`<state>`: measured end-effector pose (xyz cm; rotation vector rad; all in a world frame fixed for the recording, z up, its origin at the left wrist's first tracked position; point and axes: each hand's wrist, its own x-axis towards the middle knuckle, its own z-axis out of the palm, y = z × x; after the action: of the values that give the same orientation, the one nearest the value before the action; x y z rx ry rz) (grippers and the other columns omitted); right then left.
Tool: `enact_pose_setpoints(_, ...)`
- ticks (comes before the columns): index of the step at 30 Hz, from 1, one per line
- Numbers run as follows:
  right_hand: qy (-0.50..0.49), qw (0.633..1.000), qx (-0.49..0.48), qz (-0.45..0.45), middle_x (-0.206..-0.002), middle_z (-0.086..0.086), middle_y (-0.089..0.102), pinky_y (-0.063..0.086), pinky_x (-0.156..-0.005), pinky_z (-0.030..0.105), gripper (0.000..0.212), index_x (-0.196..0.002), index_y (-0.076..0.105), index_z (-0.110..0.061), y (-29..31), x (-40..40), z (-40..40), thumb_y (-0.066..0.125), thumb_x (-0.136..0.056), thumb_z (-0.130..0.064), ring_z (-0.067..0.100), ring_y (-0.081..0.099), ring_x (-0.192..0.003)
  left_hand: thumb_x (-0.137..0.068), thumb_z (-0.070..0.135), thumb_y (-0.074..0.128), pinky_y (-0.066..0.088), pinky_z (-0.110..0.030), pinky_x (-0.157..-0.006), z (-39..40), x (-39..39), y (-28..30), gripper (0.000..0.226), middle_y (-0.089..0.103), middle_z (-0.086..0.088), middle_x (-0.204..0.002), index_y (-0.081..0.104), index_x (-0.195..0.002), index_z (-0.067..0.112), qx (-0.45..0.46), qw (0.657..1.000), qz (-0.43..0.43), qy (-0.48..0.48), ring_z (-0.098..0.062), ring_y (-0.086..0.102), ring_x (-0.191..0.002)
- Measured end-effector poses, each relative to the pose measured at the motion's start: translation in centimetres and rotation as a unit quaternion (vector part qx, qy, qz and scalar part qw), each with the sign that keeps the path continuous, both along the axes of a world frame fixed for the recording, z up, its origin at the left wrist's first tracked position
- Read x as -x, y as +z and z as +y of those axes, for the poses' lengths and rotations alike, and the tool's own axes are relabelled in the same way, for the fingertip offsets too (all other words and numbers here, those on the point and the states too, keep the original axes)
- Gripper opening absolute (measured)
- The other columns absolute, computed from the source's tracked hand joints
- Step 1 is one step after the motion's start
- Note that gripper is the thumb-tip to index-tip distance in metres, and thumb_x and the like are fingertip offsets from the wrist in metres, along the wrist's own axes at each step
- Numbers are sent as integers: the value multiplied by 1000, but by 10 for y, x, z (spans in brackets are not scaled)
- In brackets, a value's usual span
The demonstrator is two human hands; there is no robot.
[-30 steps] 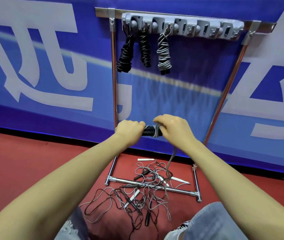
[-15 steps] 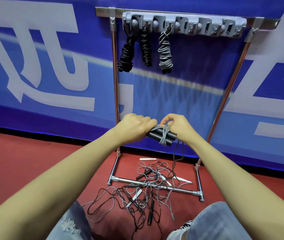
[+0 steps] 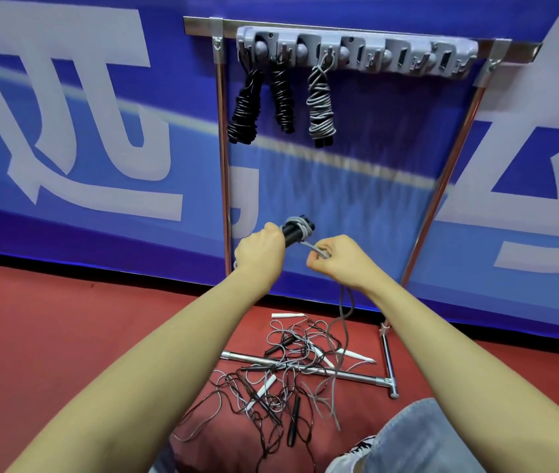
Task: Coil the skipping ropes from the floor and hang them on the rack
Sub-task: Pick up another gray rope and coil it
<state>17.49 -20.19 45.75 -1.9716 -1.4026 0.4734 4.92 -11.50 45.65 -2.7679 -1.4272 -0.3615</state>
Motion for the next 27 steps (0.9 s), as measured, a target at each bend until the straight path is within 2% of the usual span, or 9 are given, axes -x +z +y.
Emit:
enact_pose_setpoints(4,16,984,45,-169,-58,5,47,32,-56,30,12,-69,59,-8,9,1,-4,54,-79,-11,25,41,-61,-88,-4,47,37,-32,-59,-6,-1,-6,24,65,-11,-101,48,-111,2,-16,995,94,-20,-31,65,-90)
enact_pose_setpoints(8,29,917,28,-396,-92,1,69,34,-63,30,24,-103,67,-24,21,10,-7,48,-90,-19,29,59,-90,-89,0,45,21,-28,-45,-3,-1,-3,26,64,-7,-108,49,-114,6,-73,973,194,-101,-29,64,-94)
enact_pose_setpoints(10,-7,936,-19,-352,-99,0,69,39,-68,32,23,-109,66,-23,22,8,-5,50,-92,-19,28,60,-98,-91,3,44,18,-28,-45,2,2,-2,24,64,-6,-105,49,-113,9,-114,956,227,-150,-29,64,-92)
enact_pose_setpoints(11,-37,955,-42,-291,-91,0,67,40,-68,33,19,-106,66,-20,21,4,-3,53,-92,-20,29,59,-94,-92,5,43,18,-28,-45,3,2,-1,22,65,-5,-103,48,-112,10,-130,948,234,-172,-30,63,-90)
enact_pose_setpoints(14,-84,987,-75,-112,-67,-2,51,45,-58,32,6,-88,65,-17,17,-5,7,61,-90,-21,24,52,-69,-93,9,40,17,-27,-45,2,7,0,18,65,-6,-95,45,-110,11,-152,935,243,-209,-31,62,-83)
enact_pose_setpoints(17,-110,990,-81,31,-67,4,53,42,-37,21,11,-78,64,-13,11,-9,10,67,-87,-19,8,48,-39,-88,8,48,14,-25,-44,8,12,-3,15,64,-5,-82,48,-102,11,-173,928,209,-255,-30,60,-68)
enact_pose_setpoints(20,-133,986,-80,58,-56,-3,48,30,-39,14,19,-75,65,-11,5,-13,6,74,-82,-26,6,40,-37,-62,4,66,12,-17,-45,17,21,-9,20,49,0,-48,51,-72,12,-266,889,103,-359,-23,42,-34)
enact_pose_setpoints(24,-132,986,-60,79,-55,-5,46,32,-51,22,30,-62,58,-16,-4,-12,5,77,-78,-32,10,36,-51,-69,5,34,20,-20,-43,22,26,-4,15,44,0,-49,34,-79,17,-317,856,-3,-408,-21,41,-37)
enact_pose_setpoints(27,-121,987,-64,89,-56,1,45,35,-56,28,32,-59,54,-14,-9,-10,4,74,-82,-24,15,35,-56,-74,13,35,16,-19,-41,16,27,3,7,44,0,-49,30,-78,17,-298,869,-60,-391,-21,40,-36)
